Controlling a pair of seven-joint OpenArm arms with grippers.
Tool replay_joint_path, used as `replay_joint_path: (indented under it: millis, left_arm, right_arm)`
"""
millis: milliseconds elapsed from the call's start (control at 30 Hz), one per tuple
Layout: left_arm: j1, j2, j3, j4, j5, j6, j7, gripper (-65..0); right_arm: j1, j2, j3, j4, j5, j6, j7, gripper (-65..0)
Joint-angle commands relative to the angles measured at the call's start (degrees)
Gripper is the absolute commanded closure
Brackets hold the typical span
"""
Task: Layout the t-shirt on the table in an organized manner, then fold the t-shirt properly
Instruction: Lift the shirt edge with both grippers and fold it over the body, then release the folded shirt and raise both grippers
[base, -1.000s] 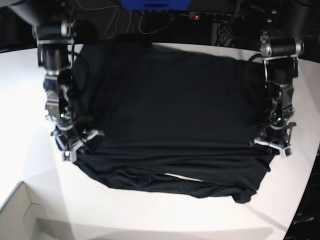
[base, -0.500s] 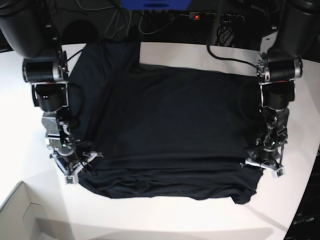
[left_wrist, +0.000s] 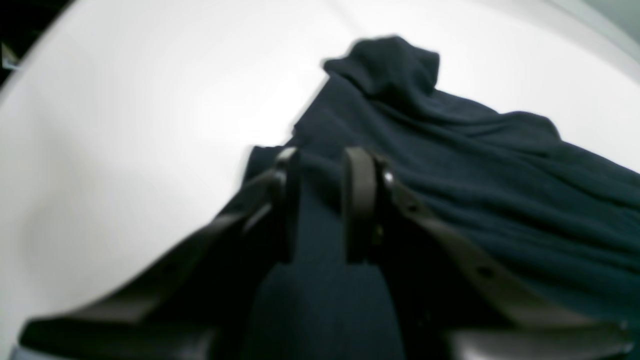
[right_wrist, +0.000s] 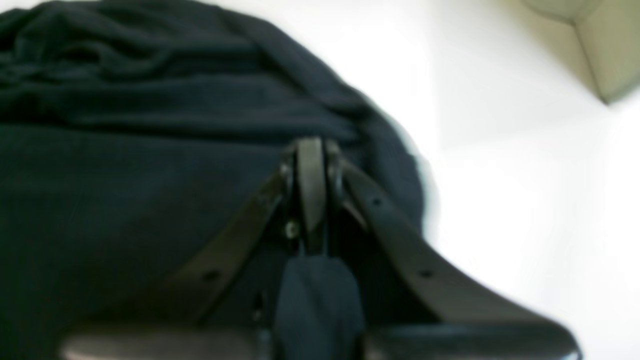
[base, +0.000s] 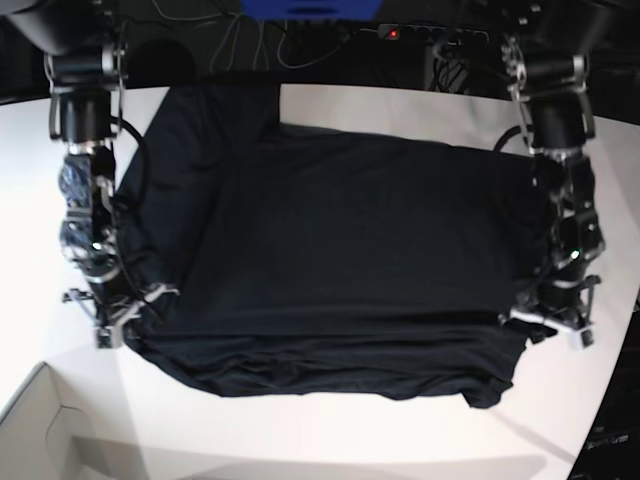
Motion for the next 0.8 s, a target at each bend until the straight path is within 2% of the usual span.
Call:
replay_joint_path:
  millis: [0,100,200,333,433,600,767]
  left_arm:
    - [1.03,0.53,-0.80,4.37,-0.33,-0.56,0.97,-14.6]
    - [8.77,1.49,-3.96,13.60,-0.33,-0.56,5.19,-14.6]
    - [15.89,2.72,-6.69,18.26,-0.24,-0.56,6.33,-14.6]
    - [21.25,2.99,-9.32,16.50,-0.24,-0.65,6.25,-14.6]
    - [21.95,2.81,-10.03,11.84,-0.24,-0.65,5.01,-14.6]
    - [21.51,2.46,-9.59,4.81,0.02,-0.65,0.36,-14.6]
    - [16.94,2.37,-9.41,-4.24,0.20,-0.65,-2.55,-14.6]
  right_arm:
    - [-0.92,-0.03,1.02,4.43,0.20,-0.17,-0.82,0.0]
    - [-8.39,-0.30,2.25,14.19,0.28,-0.17,-5.12,0.0]
    - [-16.39,-1.61,2.34,23.07,0.20,-0.17,-8.11,0.0]
    - [-26.94,-3.81,2.25,32.04,0.20,-0.17,-8.73,0.0]
    - [-32.74,-5.66,1.99,36.08,0.20,-0.08,-8.73,0.0]
    - [-36.17,-7.68,1.99,33.62,0.20,0.00,-8.73,0.0]
    - [-31.77,-7.42,1.99,22.28,0.20,0.00,-8.11,0.0]
